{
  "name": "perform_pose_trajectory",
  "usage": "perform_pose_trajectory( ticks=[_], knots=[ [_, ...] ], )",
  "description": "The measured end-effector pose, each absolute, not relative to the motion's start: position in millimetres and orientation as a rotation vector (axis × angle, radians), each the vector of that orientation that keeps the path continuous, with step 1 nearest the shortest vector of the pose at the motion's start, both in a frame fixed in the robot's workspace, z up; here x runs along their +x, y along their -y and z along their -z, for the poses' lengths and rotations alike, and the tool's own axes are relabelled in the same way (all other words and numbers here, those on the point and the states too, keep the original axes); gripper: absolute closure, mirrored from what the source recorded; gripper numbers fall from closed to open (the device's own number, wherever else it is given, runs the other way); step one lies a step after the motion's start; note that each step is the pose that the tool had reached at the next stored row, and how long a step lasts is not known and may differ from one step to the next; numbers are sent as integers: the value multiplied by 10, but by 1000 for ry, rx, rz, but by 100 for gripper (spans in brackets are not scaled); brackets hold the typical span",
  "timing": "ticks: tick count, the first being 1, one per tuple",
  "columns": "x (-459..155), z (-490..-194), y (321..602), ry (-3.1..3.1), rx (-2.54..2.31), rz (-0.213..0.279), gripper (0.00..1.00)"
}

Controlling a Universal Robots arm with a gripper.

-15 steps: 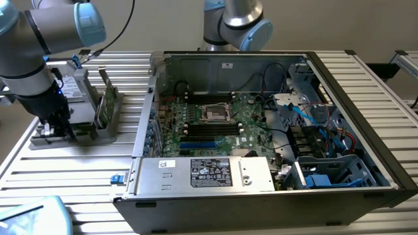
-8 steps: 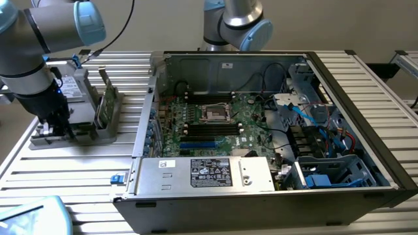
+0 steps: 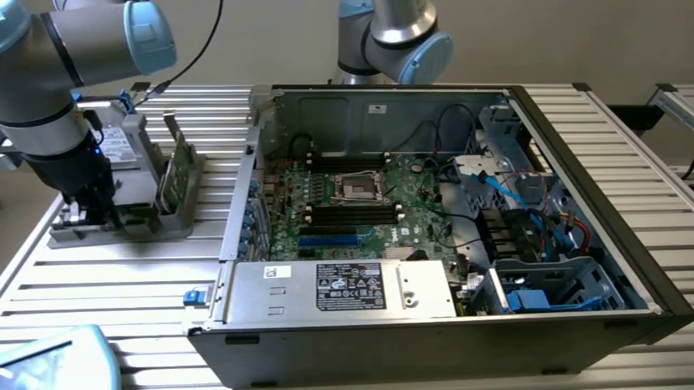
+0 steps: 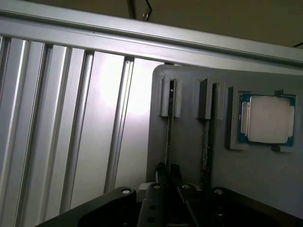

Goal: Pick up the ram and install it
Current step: 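Pick up the ram and move it above insertion slot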

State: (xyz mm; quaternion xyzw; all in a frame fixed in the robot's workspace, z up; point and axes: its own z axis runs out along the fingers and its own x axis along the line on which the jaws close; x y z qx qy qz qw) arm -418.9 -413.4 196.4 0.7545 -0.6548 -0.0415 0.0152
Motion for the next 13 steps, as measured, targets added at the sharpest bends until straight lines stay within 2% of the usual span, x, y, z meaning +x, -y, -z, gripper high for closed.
perform_pose_trajectory(
  ticks=[13],
  knots=[
    [-4177,-2034,4134,2039,2331,149,86]
  ],
)
